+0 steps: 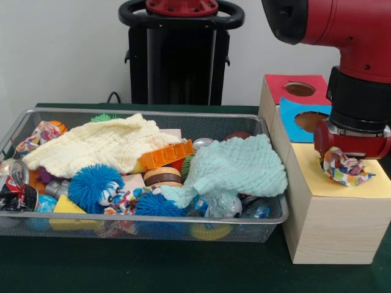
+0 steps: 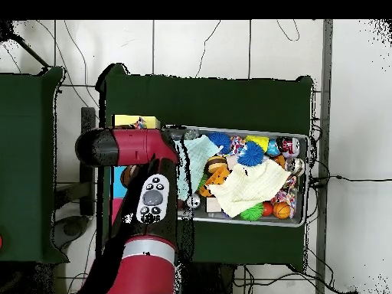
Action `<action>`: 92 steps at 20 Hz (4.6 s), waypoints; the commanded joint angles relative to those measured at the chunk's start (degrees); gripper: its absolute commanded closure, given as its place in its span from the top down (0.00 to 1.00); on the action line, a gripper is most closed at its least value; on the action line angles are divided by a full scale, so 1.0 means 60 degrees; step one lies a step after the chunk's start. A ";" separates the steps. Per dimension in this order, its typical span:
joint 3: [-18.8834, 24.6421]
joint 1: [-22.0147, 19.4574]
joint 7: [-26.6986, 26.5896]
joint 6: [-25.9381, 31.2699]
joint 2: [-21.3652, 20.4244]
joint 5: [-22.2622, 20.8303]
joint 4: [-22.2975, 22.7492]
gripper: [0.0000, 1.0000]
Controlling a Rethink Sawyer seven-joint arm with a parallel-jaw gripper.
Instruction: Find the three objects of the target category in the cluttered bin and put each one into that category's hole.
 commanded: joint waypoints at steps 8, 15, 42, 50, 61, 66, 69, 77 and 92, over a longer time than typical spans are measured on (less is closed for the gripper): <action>0.1056 -0.0683 0.1376 -0.0993 0.0412 0.0052 0.0309 1.00; 0.0861 -0.0433 0.1724 -0.0507 0.0142 0.0184 0.0580 1.00; 0.0273 0.0055 0.1970 0.1260 -0.0799 0.0345 0.0894 1.00; 0.0304 0.0036 0.1951 0.1352 -0.0883 0.0367 0.0941 1.00; 0.0275 0.0080 0.1873 0.2040 -0.1262 0.0363 0.1039 1.00; 0.0270 0.0085 0.1809 0.2330 -0.1473 0.0318 0.1173 1.00; 0.0316 0.0037 0.1757 0.2489 -0.1494 0.0328 0.1143 1.00; 0.0405 -0.0086 0.1576 0.2564 -0.1581 0.0326 0.1222 1.00; 0.0569 -0.0250 0.1397 0.2313 -0.1538 0.0270 0.1085 0.00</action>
